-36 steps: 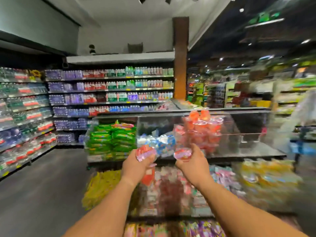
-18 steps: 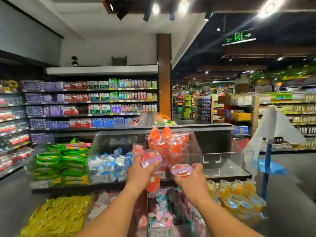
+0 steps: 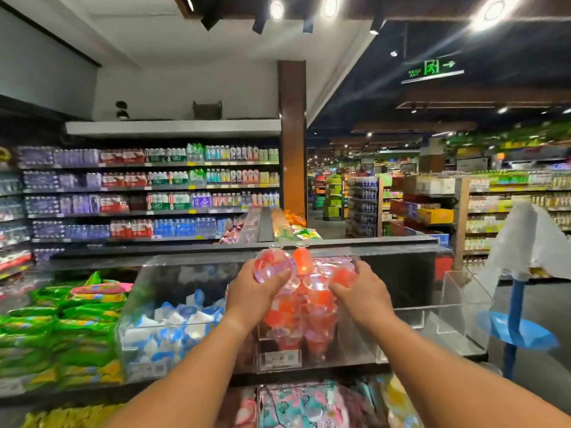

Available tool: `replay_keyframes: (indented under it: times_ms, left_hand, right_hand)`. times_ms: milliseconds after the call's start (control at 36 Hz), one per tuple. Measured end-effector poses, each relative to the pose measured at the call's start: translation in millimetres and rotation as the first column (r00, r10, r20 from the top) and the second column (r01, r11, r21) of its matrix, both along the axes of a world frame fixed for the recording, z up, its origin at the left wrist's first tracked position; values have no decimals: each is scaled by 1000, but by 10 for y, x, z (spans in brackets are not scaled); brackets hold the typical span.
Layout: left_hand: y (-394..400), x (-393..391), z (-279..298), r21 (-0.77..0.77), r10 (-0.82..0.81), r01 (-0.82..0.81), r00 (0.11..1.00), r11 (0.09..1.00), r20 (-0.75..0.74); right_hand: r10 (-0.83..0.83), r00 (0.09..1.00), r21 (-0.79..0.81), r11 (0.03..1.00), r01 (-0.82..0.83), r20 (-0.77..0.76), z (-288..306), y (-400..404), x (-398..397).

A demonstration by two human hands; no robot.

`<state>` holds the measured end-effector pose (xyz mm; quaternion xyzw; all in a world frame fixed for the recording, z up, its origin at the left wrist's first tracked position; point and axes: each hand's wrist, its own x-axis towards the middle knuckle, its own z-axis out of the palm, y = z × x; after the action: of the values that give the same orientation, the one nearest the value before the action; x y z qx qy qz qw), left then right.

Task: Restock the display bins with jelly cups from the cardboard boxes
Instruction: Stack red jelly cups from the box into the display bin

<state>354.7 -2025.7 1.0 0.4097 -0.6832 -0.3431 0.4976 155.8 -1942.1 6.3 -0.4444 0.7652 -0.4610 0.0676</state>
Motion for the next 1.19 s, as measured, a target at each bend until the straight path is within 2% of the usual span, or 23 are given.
replay_keyframes:
  times_ms: [83,250,500,639,833,1194]
  left_hand:
    - [-93,-49,57,-9,6,-6,1000,1000,-7]
    - [-242,-155,153,-31,31,-33,998,999,-62]
    - [-428,-238,142,2,93,-93,989,996,-119]
    - [-497,-200,111,-1,103,-104,988,995,-117]
    - [-583,-189,111,10,89,-88,992,996,-87]
    - [-581,-196,87,11,67,-66,995,998,-72]
  right_hand:
    - [-25,999,85,996,29,-48,148,-245,-189]
    - [35,978,181,983,3,-206,400,-734,-515]
    - [96,967,300,954,-22,-235,397,-1239,-666]
    - [97,978,241,969,-51,-185,241,-1426,-702]
    - [74,978,183,982,-39,-193,165,-1508,-685]
    - [112,975,229,971,-66,-193,131,-1467,-671]
